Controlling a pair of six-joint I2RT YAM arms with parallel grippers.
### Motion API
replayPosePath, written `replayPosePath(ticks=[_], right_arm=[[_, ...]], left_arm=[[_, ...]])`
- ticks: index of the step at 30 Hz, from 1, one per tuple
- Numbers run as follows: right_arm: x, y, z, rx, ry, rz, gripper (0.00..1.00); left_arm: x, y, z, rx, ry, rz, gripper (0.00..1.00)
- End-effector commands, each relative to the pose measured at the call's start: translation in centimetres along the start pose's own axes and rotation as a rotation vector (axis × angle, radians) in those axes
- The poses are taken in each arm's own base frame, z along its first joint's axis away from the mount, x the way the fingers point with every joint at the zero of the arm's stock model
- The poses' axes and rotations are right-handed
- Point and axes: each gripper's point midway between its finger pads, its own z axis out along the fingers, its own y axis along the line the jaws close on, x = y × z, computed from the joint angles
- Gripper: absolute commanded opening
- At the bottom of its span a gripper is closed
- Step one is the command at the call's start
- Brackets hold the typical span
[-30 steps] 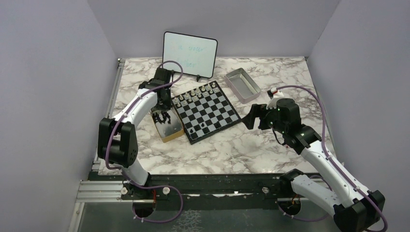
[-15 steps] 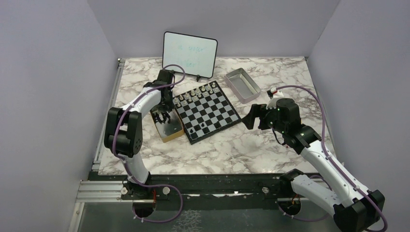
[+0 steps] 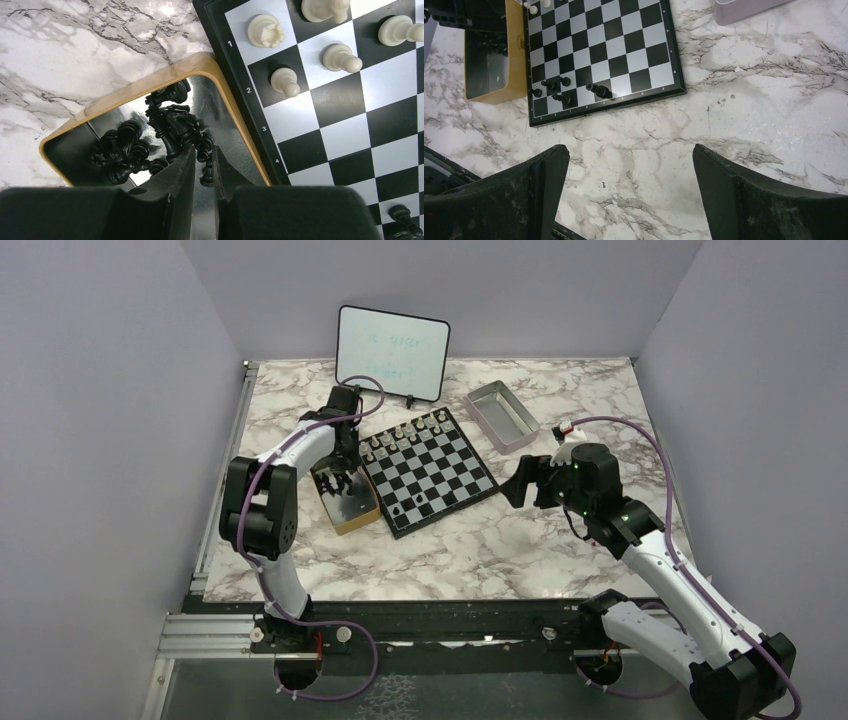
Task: Set up the chess pieces on the board
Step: Pick up the chess piece from the storage box.
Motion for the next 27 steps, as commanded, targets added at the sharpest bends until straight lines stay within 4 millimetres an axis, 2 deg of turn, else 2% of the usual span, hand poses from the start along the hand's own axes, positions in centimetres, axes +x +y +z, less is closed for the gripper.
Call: replayPosePath(ticks=[1,27], right_arm=[[-0.71,-0.08,0.04,0.001,-0.027,-0.003,1.00],[-0.95,0.01,-0.14,-0.001,-0.036,-0.003,1.00]], left_arm=[[-0.02,-0.12,0.90,0.015,0.007,0.005,0.19],[0.94,0.40,1.82,-0.007,0.037,0.018,0.19]])
